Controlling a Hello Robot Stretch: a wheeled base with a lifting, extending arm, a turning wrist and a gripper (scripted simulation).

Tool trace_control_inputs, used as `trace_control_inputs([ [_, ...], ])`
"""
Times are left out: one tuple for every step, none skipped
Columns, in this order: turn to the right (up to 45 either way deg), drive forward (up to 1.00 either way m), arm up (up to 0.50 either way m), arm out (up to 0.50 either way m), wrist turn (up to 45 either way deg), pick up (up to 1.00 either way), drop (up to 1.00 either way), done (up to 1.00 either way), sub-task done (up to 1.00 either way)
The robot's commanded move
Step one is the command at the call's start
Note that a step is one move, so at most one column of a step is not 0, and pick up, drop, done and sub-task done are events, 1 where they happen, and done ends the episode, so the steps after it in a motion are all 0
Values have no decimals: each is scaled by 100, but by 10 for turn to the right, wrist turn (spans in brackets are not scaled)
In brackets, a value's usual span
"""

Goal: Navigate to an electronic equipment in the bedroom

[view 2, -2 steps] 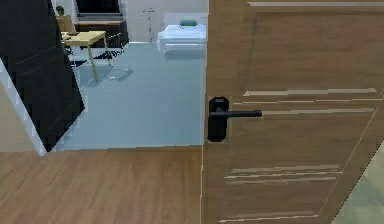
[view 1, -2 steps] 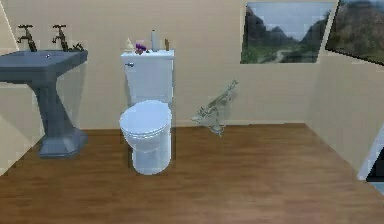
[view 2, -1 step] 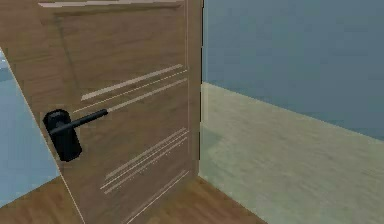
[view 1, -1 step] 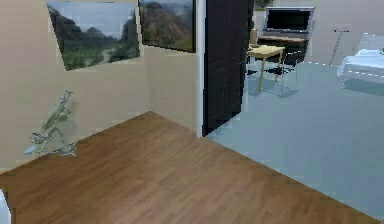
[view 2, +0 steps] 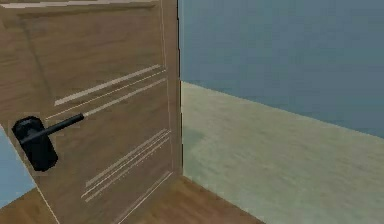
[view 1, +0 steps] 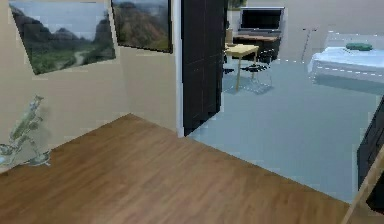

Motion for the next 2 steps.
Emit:
trace_control_inputs([
  [0,30,0,0,0,0,0,0,0],
  [-60,0,0,0,0,0,0,0,0],
])
